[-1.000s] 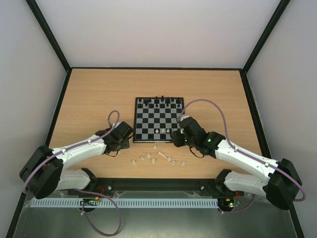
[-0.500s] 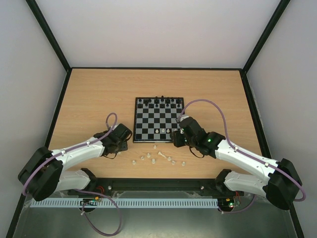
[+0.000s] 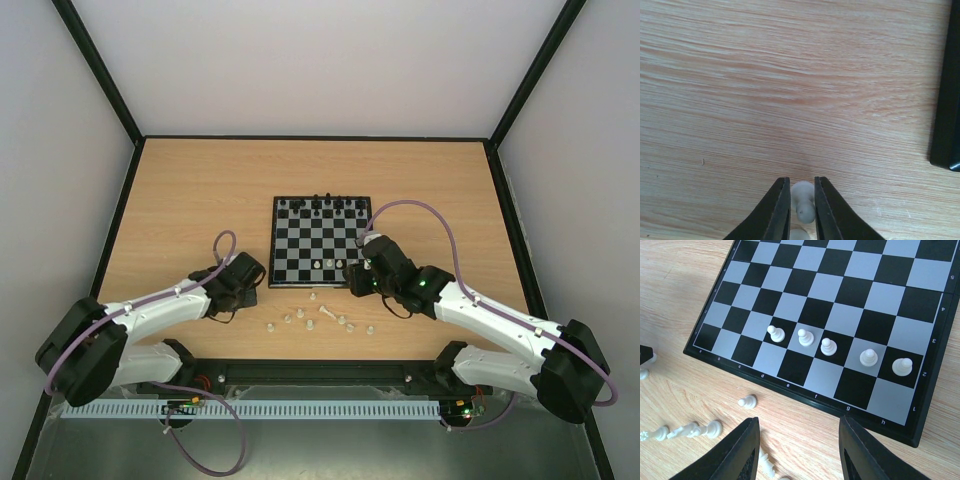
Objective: Set up the chess pieces on the board
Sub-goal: Pick up the chess piece at the center of the board, then place the chess piece on the chessboard.
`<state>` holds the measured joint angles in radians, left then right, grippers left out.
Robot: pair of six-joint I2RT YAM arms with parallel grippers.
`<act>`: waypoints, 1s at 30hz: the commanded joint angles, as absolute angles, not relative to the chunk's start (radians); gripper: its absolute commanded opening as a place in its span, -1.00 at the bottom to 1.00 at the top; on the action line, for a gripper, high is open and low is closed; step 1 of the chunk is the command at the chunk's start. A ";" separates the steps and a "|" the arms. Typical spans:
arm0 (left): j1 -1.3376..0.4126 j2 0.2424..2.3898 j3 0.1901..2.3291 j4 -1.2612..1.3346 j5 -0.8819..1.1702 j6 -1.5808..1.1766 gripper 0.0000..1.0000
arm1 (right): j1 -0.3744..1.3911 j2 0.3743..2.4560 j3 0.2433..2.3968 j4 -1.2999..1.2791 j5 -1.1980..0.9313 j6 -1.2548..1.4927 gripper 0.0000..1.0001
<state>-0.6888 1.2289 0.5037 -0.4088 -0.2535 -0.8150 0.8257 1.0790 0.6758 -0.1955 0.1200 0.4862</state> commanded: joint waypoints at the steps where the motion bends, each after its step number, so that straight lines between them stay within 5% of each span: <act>1: -0.686 1.211 0.503 -0.417 -0.259 -0.814 -0.71 | 0.823 1.083 0.665 -0.194 0.117 0.483 -0.11; 16: -0.748 1.262 0.745 -0.496 -0.269 -0.761 -0.89 | 0.823 1.075 0.666 -0.198 0.148 0.489 -0.11; 30: -0.830 1.618 0.994 -0.382 -0.205 -0.704 -0.89 | 0.822 1.076 0.666 -0.206 0.182 0.494 -0.11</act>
<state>-0.8165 1.5497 0.9352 -0.4107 -0.2306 -0.7330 0.8257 1.0790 0.6758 -0.1955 0.1619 0.4866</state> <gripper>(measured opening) 0.093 0.444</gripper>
